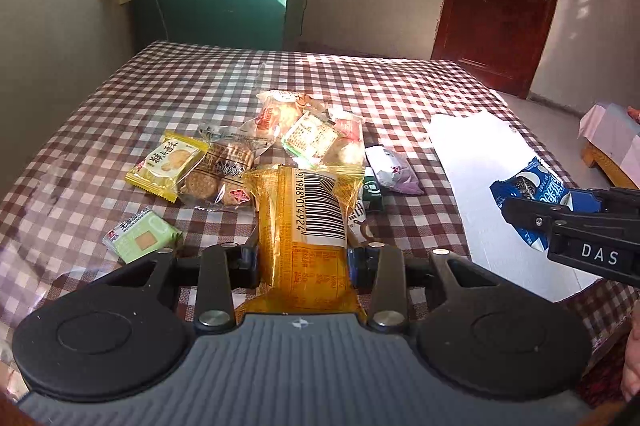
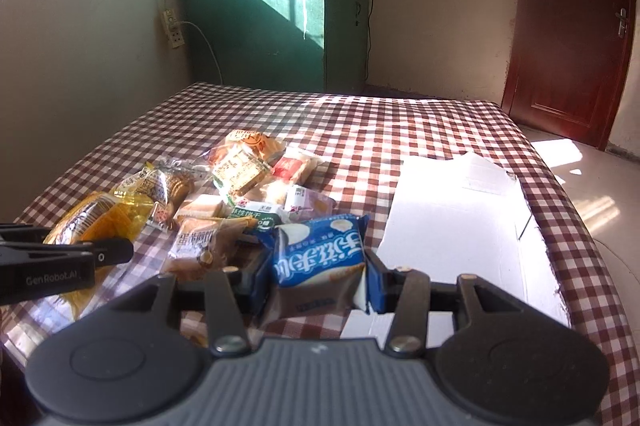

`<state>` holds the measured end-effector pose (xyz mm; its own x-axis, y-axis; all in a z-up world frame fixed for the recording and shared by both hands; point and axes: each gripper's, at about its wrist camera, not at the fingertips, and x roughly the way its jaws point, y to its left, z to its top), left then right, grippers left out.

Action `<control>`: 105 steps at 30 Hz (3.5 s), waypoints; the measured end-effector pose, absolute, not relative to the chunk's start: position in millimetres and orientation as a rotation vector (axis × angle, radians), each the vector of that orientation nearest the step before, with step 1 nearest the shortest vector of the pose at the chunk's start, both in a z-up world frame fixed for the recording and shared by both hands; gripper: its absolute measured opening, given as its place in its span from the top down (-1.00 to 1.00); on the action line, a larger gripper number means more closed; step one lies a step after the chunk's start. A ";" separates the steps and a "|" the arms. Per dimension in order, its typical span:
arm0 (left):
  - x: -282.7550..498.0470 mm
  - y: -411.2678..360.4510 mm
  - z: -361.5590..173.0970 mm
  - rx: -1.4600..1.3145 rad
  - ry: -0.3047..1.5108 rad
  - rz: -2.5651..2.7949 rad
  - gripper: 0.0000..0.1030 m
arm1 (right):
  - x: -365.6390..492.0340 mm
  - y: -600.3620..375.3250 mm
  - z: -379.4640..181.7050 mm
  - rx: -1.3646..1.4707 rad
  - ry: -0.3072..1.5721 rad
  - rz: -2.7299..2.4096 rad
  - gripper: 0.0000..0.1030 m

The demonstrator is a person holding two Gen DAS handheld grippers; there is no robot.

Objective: Organize snacks
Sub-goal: 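Carry the yellow bread bag and blue milk carton toward the white tray with both grippers, then release the bread bag and milk carton onto the white tray with both grippers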

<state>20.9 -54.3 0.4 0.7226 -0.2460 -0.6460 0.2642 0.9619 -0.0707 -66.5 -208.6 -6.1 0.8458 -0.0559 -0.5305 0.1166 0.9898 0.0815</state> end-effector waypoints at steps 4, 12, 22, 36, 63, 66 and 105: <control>20.1 -67.0 5.1 0.031 0.695 -0.307 0.15 | -70.0 -220.0 -2.6 0.134 0.541 -0.122 0.11; 23.4 -97.2 20.3 0.037 0.672 -0.376 0.16 | -74.7 -245.8 3.2 0.165 0.513 -0.189 0.11; 31.6 -145.3 37.1 0.044 0.648 -0.467 0.16 | -72.5 -284.3 11.5 0.194 0.478 -0.267 0.11; 55.9 -206.6 38.7 0.079 0.656 -0.532 0.15 | -52.1 -331.1 9.1 0.234 0.469 -0.323 0.11; 106.2 -264.7 -1.3 0.122 0.746 -0.574 0.15 | 9.7 -382.4 -13.5 0.260 0.533 -0.333 0.11; 113.2 -270.7 -8.0 0.125 0.751 -0.574 0.15 | 15.2 -385.3 -16.6 0.263 0.543 -0.338 0.11; 88.1 -237.7 21.5 0.135 0.759 -0.486 -1.00 | -27.6 -368.7 10.6 0.242 0.479 -0.397 -0.38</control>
